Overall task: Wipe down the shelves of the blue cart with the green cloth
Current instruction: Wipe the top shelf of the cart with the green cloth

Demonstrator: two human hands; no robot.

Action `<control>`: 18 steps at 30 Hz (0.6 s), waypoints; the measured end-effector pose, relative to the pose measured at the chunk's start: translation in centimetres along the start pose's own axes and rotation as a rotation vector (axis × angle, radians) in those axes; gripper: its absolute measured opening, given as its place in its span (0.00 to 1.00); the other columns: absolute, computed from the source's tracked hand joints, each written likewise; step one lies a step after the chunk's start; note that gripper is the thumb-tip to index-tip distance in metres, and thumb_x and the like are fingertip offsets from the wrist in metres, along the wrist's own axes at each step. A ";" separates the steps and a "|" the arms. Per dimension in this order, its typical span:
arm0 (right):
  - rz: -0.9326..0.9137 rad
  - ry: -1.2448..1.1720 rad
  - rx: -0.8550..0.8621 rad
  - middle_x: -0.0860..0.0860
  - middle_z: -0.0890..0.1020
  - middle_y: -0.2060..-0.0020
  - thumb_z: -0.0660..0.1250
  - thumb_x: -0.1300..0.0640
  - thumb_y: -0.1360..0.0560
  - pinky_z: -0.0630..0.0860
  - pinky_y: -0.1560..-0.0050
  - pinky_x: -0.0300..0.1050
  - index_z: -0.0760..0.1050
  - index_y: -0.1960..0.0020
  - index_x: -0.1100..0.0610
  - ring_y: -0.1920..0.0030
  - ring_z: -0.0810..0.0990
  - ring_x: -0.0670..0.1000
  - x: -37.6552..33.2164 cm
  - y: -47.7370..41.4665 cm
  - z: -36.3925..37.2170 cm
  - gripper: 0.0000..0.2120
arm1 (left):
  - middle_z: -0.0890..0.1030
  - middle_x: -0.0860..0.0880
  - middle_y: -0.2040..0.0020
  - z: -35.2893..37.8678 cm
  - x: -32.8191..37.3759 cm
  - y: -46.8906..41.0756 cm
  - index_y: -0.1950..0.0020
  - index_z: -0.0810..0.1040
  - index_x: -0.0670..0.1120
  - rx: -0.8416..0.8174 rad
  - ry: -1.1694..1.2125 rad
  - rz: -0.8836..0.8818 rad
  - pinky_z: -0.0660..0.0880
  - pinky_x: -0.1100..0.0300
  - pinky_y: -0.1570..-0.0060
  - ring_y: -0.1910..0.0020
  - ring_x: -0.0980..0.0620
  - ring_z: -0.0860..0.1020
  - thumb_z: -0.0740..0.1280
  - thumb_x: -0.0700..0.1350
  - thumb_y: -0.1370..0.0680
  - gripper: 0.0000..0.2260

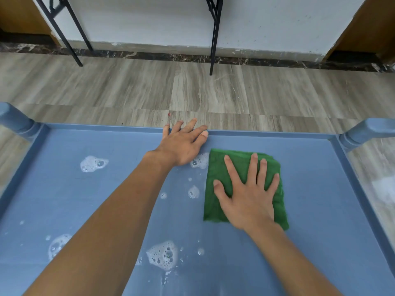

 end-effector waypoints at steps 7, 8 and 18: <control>-0.021 0.002 0.012 0.58 0.37 0.19 0.36 0.25 0.27 0.33 0.27 0.70 0.35 0.24 0.29 0.21 0.33 0.60 -2.1 -6.1 -0.2 0.33 | 0.49 0.56 0.18 -0.6 0.3 0.3 0.21 0.54 0.66 -0.037 -0.001 0.013 0.36 0.41 0.24 0.19 0.48 0.44 0.40 0.66 0.19 0.26; -0.017 0.000 0.023 0.59 0.38 0.19 0.36 0.25 0.27 0.33 0.26 0.70 0.35 0.24 0.29 0.21 0.33 0.60 -2.1 -6.2 -0.3 0.33 | 0.48 0.56 0.17 -0.8 0.2 0.5 0.21 0.54 0.65 -0.035 -0.007 0.021 0.36 0.42 0.23 0.19 0.47 0.44 0.40 0.66 0.19 0.26; -0.027 0.044 -0.008 0.57 0.37 0.19 0.35 0.26 0.25 0.35 0.25 0.70 0.34 0.23 0.31 0.20 0.33 0.59 -1.9 -4.5 -0.3 0.33 | 0.44 0.51 0.17 -1.0 -1.5 1.4 0.21 0.44 0.66 -0.012 -0.197 0.030 0.38 0.40 0.23 0.19 0.42 0.41 0.42 0.63 0.17 0.24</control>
Point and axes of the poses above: each hand's wrist, its own y-axis away from the middle knuckle, its own z-axis out of the palm, x = y × z, the point moved 9 cm from there along -y, towards the middle knuckle
